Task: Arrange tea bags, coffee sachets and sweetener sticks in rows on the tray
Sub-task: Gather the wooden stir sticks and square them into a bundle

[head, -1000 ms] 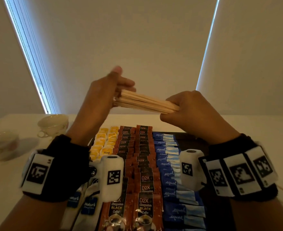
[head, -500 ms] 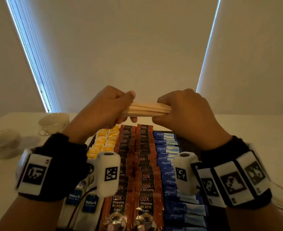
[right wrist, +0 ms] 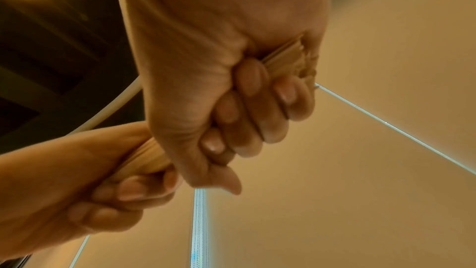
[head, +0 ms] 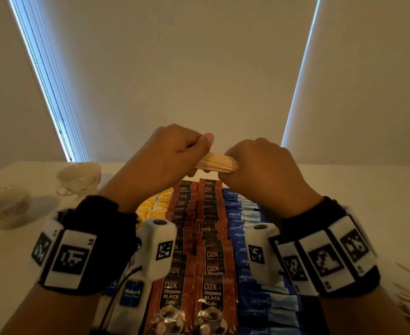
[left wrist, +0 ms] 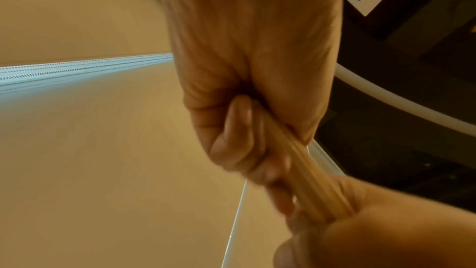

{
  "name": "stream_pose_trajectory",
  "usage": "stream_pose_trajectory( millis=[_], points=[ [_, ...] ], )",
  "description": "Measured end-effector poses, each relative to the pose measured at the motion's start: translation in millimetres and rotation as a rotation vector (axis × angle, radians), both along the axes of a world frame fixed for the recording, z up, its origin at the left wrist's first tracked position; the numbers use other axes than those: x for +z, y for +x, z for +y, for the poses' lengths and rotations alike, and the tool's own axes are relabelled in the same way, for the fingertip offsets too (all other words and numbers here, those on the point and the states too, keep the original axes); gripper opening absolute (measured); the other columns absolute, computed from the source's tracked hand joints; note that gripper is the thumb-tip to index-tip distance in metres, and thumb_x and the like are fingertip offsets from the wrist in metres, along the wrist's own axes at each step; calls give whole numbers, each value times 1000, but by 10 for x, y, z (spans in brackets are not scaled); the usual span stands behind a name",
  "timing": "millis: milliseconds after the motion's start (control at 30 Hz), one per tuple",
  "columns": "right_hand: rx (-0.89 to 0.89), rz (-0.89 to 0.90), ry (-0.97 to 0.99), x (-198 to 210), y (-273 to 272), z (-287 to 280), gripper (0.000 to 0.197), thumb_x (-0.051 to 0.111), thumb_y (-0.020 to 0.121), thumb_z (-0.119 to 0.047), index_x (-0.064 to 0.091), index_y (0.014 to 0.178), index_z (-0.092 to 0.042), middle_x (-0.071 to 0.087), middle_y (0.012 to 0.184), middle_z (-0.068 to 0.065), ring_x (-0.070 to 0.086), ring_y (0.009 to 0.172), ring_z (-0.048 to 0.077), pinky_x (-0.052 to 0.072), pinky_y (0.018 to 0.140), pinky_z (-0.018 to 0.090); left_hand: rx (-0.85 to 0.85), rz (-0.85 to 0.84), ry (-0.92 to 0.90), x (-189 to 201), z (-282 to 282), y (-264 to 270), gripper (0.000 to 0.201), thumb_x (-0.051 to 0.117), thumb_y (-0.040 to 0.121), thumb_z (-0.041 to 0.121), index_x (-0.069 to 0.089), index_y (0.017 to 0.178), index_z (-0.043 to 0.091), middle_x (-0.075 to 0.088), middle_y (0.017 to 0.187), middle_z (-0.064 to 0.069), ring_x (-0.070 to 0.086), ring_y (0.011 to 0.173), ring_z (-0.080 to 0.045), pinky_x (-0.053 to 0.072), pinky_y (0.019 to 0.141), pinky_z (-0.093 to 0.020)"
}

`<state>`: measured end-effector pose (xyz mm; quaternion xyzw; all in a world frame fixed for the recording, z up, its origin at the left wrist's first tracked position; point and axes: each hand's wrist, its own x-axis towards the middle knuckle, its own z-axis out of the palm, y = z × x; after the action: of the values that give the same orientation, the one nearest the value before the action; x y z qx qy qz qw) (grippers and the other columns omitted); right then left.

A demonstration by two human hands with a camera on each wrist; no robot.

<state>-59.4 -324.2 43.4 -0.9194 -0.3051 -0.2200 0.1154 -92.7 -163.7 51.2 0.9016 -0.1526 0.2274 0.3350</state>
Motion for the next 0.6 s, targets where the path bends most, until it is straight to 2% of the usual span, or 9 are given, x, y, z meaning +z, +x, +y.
stream_pose_trajectory(
  millis=[67, 133, 233, 300, 367, 433, 500, 533, 600],
  points=[
    [3, -37, -17, -26, 10, 8, 23, 50, 92, -36, 69, 93, -24, 63, 75, -1, 57, 67, 15, 49, 66, 29, -21, 121, -69, 20, 9, -1, 47, 38, 94, 45, 67, 73, 16, 65, 58, 3, 59, 47, -6, 43, 45, -12],
    [10, -90, -8, -38, 28, 17, 24, 48, 92, -36, 69, 93, -24, 62, 73, -1, 53, 63, 14, 45, 62, 27, -2, 139, -63, 33, 13, -18, 56, 36, 86, 60, 69, 80, 17, 68, 68, -2, 65, 59, -12, 51, 49, -22],
    [12, -141, -29, -19, 34, 17, 20, 49, 91, -33, 64, 81, -23, 48, 64, -3, 44, 59, 13, 33, 52, 24, 89, 74, 272, 46, 15, -60, 68, 32, 70, 87, 66, 84, 29, 65, 71, 8, 60, 66, -3, 49, 62, -25],
    [55, -181, -55, -16, 9, 48, 23, 58, 85, -26, 55, 62, -26, 44, 55, -4, 40, 51, 12, 27, 48, 22, 87, 187, 429, 69, 7, -83, 72, 39, 58, 92, 63, 84, 29, 63, 70, 9, 59, 64, -3, 47, 61, -25],
    [89, -171, -16, 31, -51, 87, 29, 65, 71, -21, 49, 47, -26, 36, 42, -7, 30, 40, 8, 13, 47, 13, 95, 283, 537, 82, -2, -85, 60, 45, 60, 79, 58, 81, 25, 58, 67, 7, 54, 60, -5, 41, 56, -22],
    [102, -202, -1, 55, -62, 102, 29, 65, 69, -26, 47, 46, -26, 29, 44, -10, 28, 39, 8, 10, 48, 12, 112, 248, 592, 77, 5, -78, 40, 48, 74, 64, 54, 82, 24, 51, 66, 9, 48, 57, -4, 33, 52, -19],
    [65, -214, -66, 45, -27, 60, 29, 61, 82, -37, 46, 60, -28, 36, 52, -10, 39, 49, 10, 22, 46, 19, 117, 171, 607, 51, 40, -76, 29, 52, 85, 51, 56, 92, 23, 47, 67, 12, 45, 58, -2, 33, 53, -18],
    [57, -140, -111, 55, -29, 16, 27, 57, 86, -43, 46, 66, -28, 40, 56, -9, 44, 56, 11, 28, 50, 23, 119, 128, 609, 33, 63, -73, 25, 53, 88, 46, 56, 96, 23, 46, 66, 13, 45, 58, -1, 35, 55, -18],
    [58, -89, -106, 81, -34, -63, 25, 57, 85, -48, 45, 70, -31, 42, 59, -10, 45, 60, 9, 30, 52, 23, 137, 27, 616, 16, 91, -72, 17, 55, 90, 42, 54, 90, 25, 43, 63, 14, 43, 56, 0, 35, 55, -18]
  ],
)
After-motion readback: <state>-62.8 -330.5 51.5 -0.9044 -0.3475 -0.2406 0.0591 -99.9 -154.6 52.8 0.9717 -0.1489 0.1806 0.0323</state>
